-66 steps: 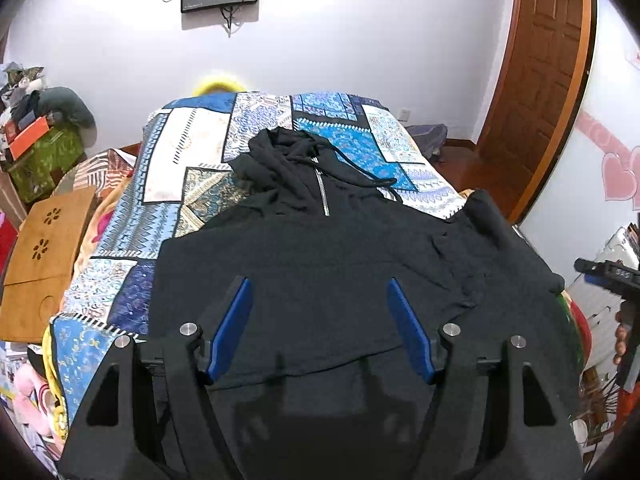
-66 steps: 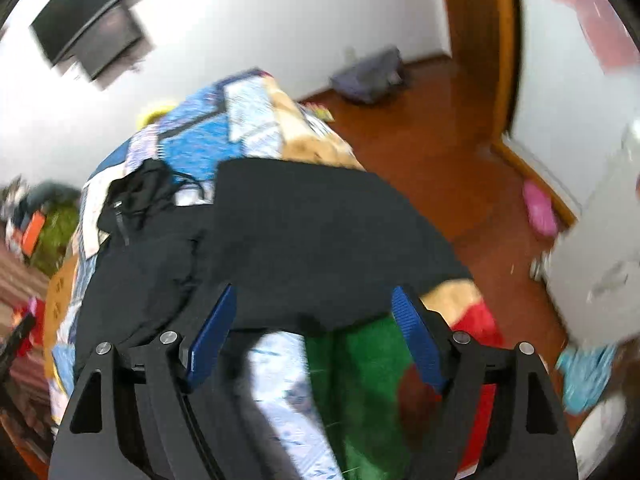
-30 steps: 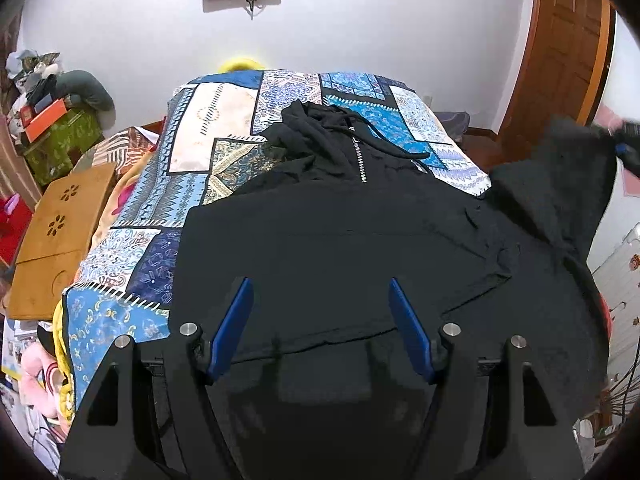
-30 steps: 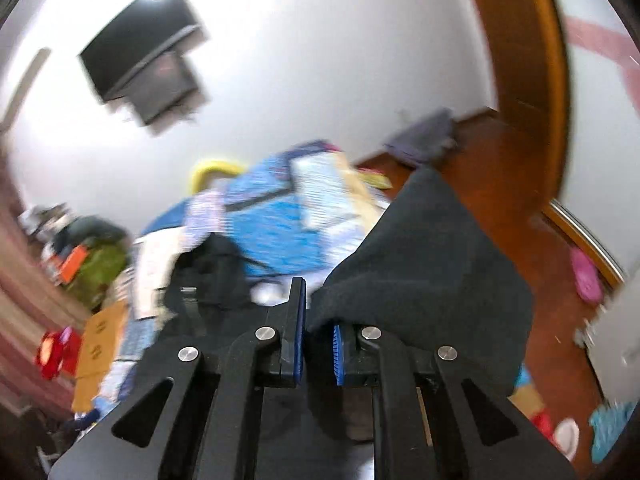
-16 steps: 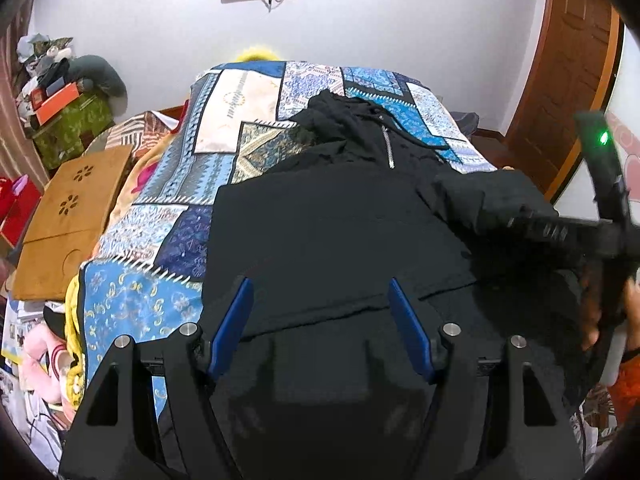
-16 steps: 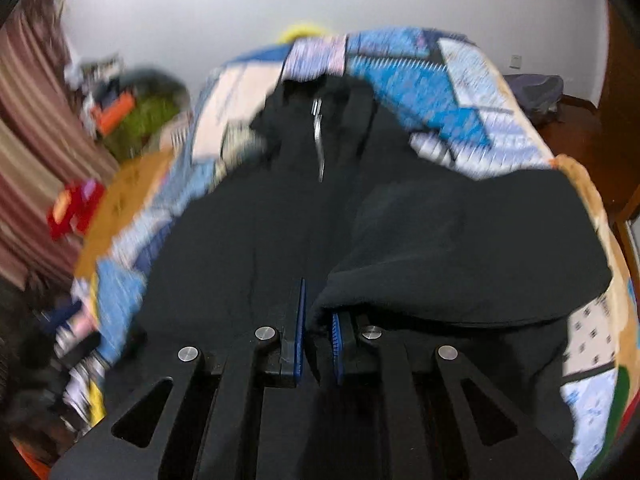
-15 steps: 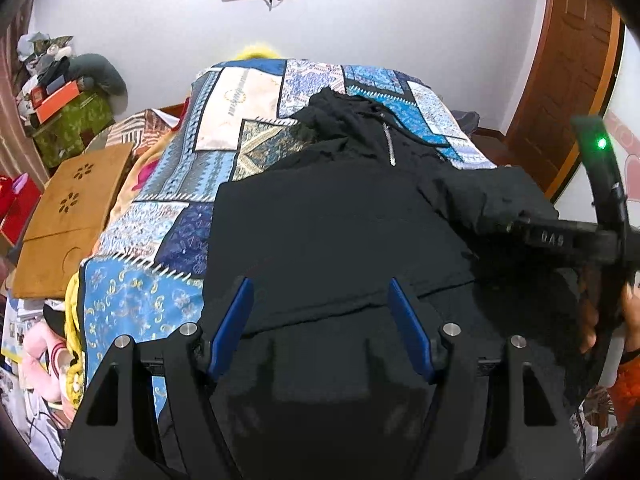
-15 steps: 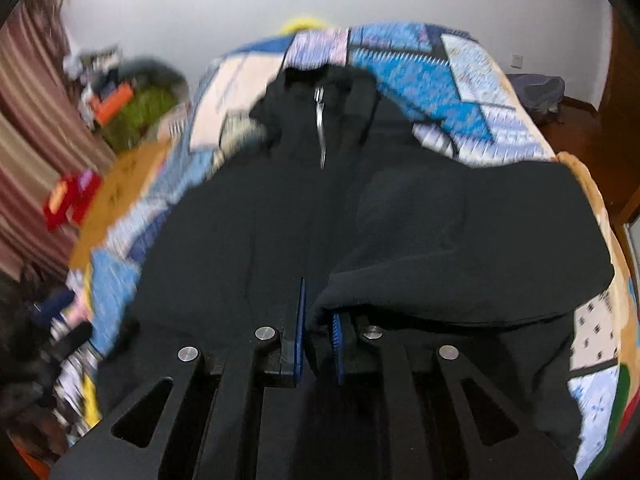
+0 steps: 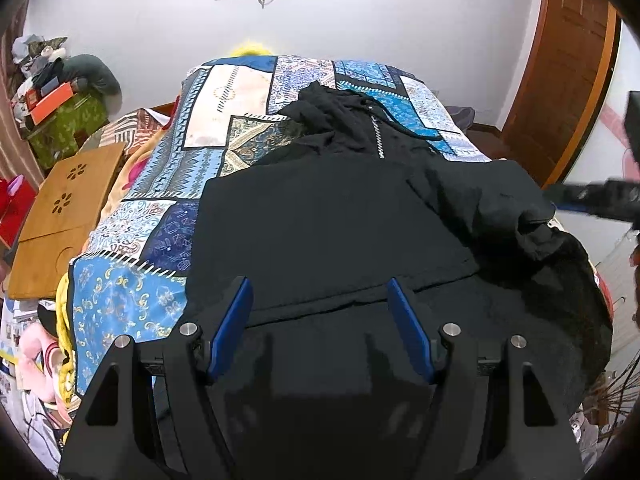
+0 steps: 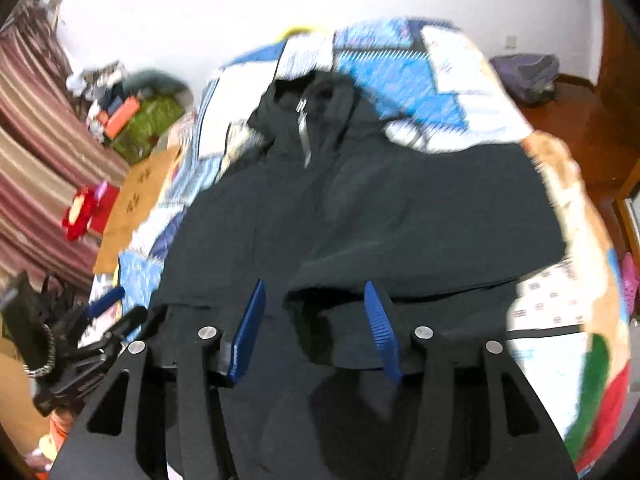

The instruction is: Fold large clothes

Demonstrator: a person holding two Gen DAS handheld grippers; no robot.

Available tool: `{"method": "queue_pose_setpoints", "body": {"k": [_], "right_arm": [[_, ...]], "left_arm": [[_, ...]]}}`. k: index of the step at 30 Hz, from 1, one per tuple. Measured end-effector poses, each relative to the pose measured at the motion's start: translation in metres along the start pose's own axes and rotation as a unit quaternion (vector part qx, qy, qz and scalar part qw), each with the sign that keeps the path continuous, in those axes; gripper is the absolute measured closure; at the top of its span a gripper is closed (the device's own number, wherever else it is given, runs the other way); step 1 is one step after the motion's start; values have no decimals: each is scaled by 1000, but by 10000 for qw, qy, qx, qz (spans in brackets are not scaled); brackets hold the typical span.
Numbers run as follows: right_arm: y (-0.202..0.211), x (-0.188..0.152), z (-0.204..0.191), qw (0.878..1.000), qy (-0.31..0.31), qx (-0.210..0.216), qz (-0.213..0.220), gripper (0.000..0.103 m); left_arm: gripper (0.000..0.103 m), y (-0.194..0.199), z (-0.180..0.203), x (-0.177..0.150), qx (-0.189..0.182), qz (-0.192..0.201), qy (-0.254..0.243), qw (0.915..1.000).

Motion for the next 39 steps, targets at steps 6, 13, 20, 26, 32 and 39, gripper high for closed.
{"method": "queue_pose_setpoints", "body": {"k": [6,13,20,26,32,39], "right_arm": [[38,15,53,9961,-528,-409,571,52],[8,13,129,9866,-1568,-398,200,51],[-46,10,166,9702,-2333,529,-388,51],[-56,30,153,9778,-2074,120,-286,90],[-16,57,99,9941,-980,-409,199,95],[24,80,-30,9957,678,-252,581,95]], "left_arm": [[34,0,10,6,-54,18,-34,10000],[34,-4,16,8,-17,-14,-76,10000],[34,-13,13,5,-18,-124,2,9999],[34,-13,8,1,-9,-102,45,9999],[34,-4,-4,3,-14,100,87,9999],[34,12,-25,3,-81,293,263,9992]]}}
Point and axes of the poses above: each gripper's, at about its wrist camera, not at the fingertips, and y roughly against the way its jaws point, z to its right, x to its top, the point moved 6 cm from there along -y, roughly the way its jaws point, and after that the axes turned 9 degrees about -z, right-handed, at the moved point
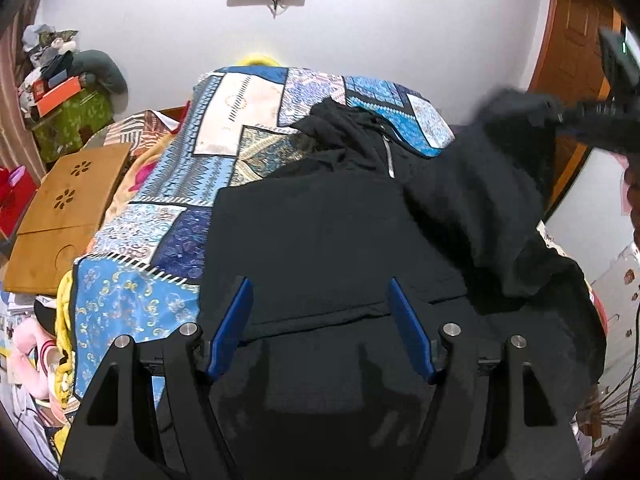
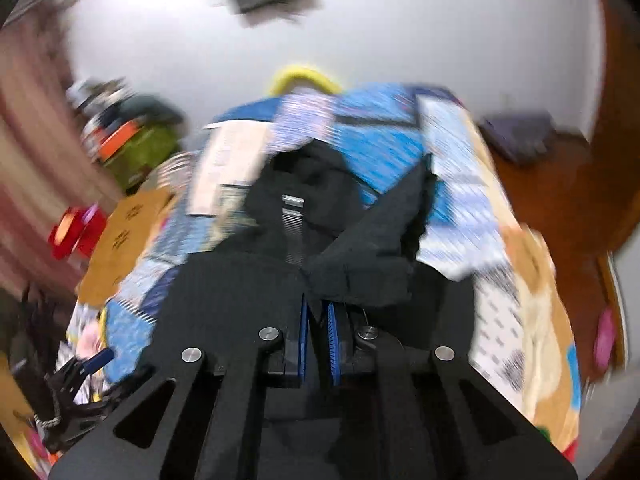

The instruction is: Fold large clothes

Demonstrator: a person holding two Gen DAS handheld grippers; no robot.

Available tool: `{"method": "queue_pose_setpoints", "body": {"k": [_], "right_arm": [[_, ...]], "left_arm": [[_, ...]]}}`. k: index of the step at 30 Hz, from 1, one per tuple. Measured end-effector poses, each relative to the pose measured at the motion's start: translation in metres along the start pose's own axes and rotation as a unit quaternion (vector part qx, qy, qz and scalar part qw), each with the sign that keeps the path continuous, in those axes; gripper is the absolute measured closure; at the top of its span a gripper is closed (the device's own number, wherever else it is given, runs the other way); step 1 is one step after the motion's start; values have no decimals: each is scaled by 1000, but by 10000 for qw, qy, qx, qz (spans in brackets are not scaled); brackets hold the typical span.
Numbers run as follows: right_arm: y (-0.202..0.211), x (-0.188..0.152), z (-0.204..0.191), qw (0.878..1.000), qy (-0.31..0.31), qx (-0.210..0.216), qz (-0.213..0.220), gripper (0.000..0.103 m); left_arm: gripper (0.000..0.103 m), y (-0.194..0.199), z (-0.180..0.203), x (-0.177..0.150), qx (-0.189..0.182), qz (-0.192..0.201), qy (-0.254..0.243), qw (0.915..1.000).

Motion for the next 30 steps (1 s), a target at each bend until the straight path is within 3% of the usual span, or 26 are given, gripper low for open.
{"method": "queue_pose_setpoints", "body": {"k": [5,8,14,17,19,23,27,30], "right_arm": [[-27,6,-93,9952,839,442,-237,95],[-66,-6,-134,9892,1082,733,-657,95],[-131,-53,-179,9717,1363,998,-1654,91],[-149,-71,-186,9647,1296,877,-2117,89],[-147,-74,-187,9608,1290,884,-2291,81],[-118,-68,-182,9617,1317,1033,-2172,52],[-88,-64,-168,9721,1382,932,-1652,52],[-66,-61,-139,9817,1306,558,-1269,52]], "left_arm": [[34,12,-23,-10,6,24,170,9999],[34,17,-37,-19,129,-24,271,9995],[33,20,-76,-46,456,-309,638,9964],[33,15,-94,-58,328,-471,977,9936],[33,11,-101,-64,201,-551,1180,9913],[33,-2,-102,-67,-212,-724,1509,9857],[33,-13,-89,-62,-616,-799,1573,9824],[33,-25,-80,-59,-995,-934,1745,9752]]}}
Point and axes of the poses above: each gripper's, at about its wrist camera, not at the fingertips, and y roughly against the way its jaws point, z to its right, x to its top, the point moved 6 cm from there along -y, roughly the way its jaws point, and after that the axes turned 9 degrees about -z, right-handed, at the moved point
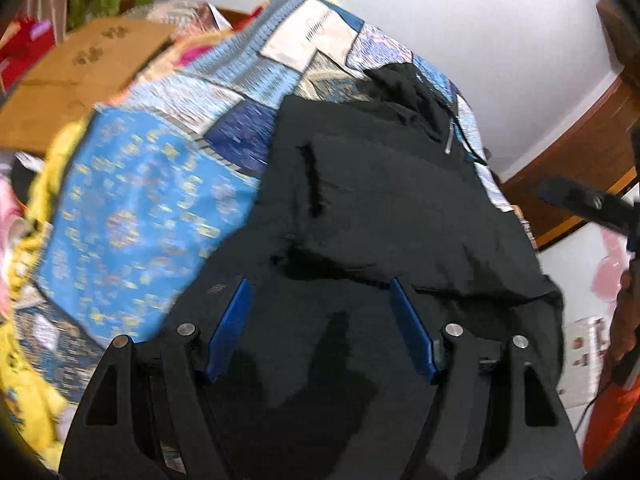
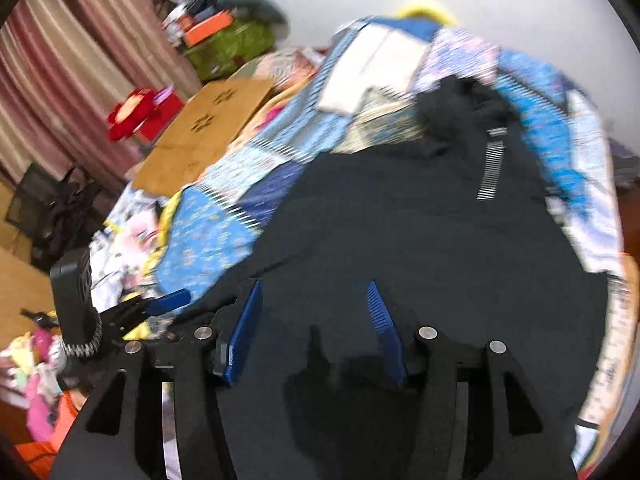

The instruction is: Fold large clothes

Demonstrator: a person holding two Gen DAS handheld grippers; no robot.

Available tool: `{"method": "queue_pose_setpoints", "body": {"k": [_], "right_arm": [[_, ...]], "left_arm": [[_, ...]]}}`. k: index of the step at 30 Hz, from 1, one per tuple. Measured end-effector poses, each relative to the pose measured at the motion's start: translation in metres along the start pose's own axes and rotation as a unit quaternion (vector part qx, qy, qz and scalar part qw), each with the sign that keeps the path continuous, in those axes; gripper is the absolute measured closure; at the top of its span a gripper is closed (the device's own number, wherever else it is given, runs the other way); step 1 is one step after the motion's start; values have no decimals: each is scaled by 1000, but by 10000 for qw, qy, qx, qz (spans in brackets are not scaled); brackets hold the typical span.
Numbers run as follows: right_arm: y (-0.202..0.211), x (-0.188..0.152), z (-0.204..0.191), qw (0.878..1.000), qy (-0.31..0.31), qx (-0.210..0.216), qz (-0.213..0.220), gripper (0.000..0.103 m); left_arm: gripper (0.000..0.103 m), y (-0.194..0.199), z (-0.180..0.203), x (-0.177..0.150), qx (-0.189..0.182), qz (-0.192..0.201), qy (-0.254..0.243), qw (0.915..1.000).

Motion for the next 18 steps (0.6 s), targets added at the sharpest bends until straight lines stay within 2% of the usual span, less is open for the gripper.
{"method": "queue_pose_setpoints", "body": {"k": [2,4,6,8,9,11,12,15,18], "right_arm": [[18,-12,26,9990,-120,-373,234,52],[30,-24,51,9963,-300,-704,394,49],[39,-35,75,9933,-505,-919,493,39],[47,-51,102,9886,-815,-1125,577,38],[49,-60,114,9866,-955,-1185,593,38],[51,-76,136,9833,-1219,-1234,553,38],[50,-87,148,9814,-1399,-1200,530,38],[50,-105,175,9753,-1834,-1121,502,38],[54,-115,195,9694,-2141,-1081,515,38]], "left_arm": [[33,-11,3,2,-228,-155,133,9995],[33,-23,6,6,-257,-262,187,9992],[40,-30,7,11,-128,-232,233,9994],[54,-36,9,16,-33,-225,246,9994],[57,-37,9,20,85,-182,245,9995],[77,-34,8,27,570,119,180,9981],[79,-32,10,30,780,217,84,9967],[91,-31,21,36,860,239,-258,9957],[91,-23,34,48,949,286,-565,9935]]}}
Point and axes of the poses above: each gripper's, at about its wrist camera, not at the fingertips, and y roughly against the way its jaws point, z to its right, x to its top, the point moved 6 cm from there along -y, roughly the way its jaws point, and after that the axes turned 9 degrees about -z, right-handed, at the moved point
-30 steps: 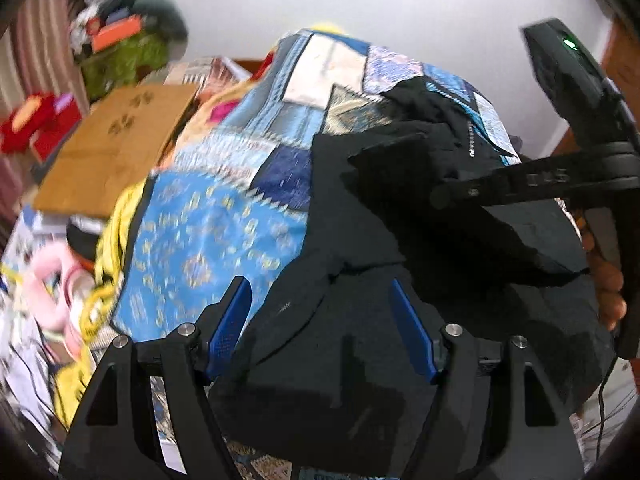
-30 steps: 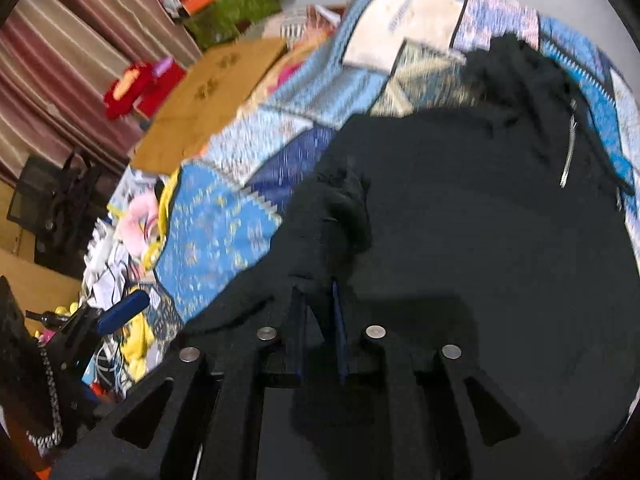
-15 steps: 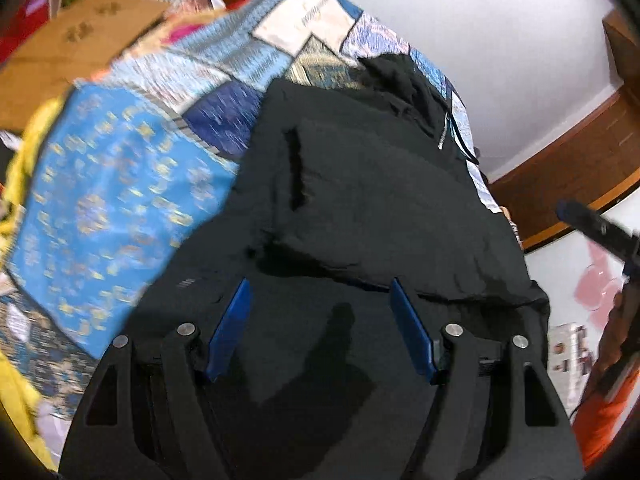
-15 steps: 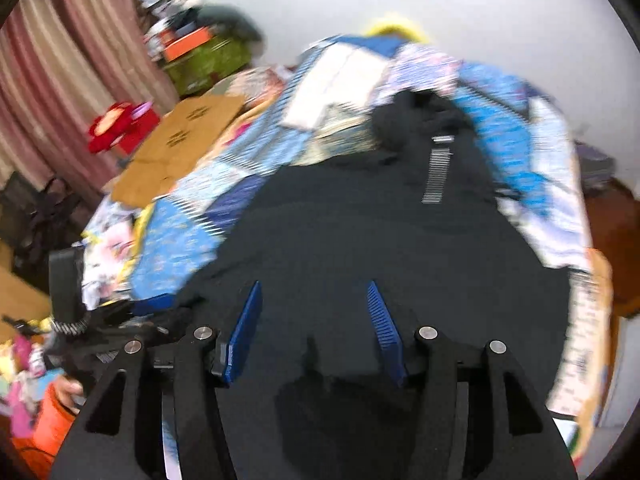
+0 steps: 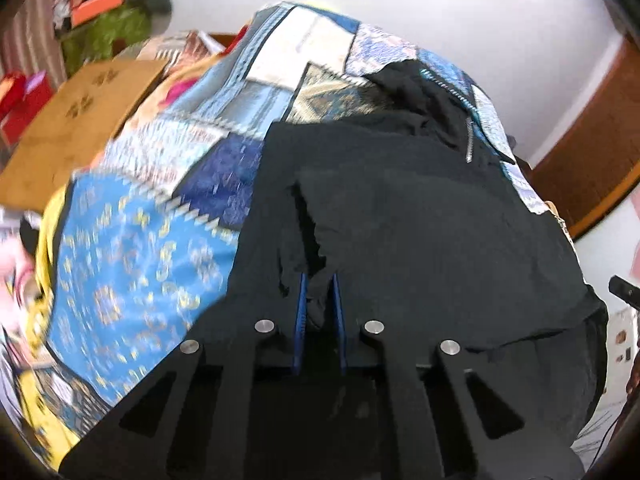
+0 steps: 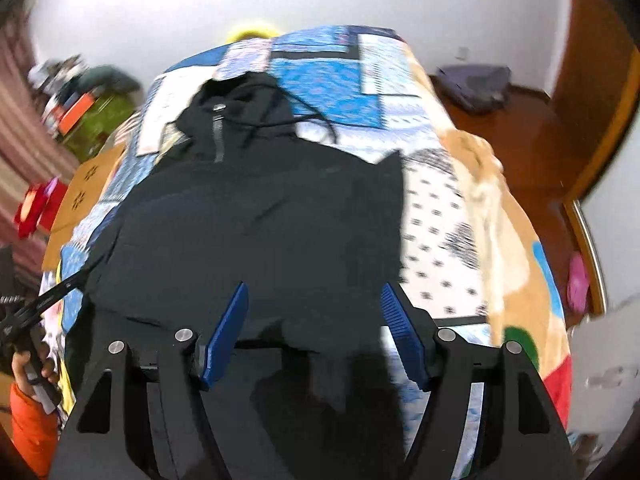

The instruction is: Fold large clothes

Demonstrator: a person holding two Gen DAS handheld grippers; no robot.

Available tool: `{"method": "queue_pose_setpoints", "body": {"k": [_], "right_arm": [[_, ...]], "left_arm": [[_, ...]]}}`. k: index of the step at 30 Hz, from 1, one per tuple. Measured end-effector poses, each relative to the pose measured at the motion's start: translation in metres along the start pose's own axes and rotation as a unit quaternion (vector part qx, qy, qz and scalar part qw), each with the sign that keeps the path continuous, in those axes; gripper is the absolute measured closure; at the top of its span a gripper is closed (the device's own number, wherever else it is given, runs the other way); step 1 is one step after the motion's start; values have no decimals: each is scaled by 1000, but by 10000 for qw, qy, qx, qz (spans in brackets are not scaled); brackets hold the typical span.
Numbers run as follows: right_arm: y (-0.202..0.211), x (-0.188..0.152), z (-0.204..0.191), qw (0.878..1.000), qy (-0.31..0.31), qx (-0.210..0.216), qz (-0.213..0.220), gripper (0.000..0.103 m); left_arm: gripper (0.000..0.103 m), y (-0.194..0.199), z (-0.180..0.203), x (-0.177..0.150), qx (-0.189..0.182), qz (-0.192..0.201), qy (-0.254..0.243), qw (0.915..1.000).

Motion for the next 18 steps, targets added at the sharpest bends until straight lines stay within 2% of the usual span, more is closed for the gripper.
{"method": "queue_pose_setpoints", "body": {"k": [3,7,12,15,16,18], "right_arm": [[11,5,17,9995,-256,37,181,38],[28,8,28,9977,-421,134,510,38],[22,4,29,9981,-400,118,454,38],[14,1,28,9983,-399,233,344,38],[11,-1,27,9984,-400,280,299,38],[6,-4,25,9984,-416,334,198,38]], "left_arm": [[92,15,2,14,80,135,-54,9999],[99,32,-1,22,302,409,-194,9985],[98,28,-3,29,204,126,-255,9994],[81,8,-8,26,106,-190,-203,9996],[72,0,-10,25,39,-322,-142,9994],[69,-22,-15,22,-65,-626,7,9980]]}}
Point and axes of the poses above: each gripper's, at about its wrist camera, not at the fingertips, and y roughly against the way its jaws point, z to its right, x to its top, the point moved 6 cm from there along -y, roughly the way its jaws point, and after that the axes turned 9 degrees about -z, right-handed, at the moved point
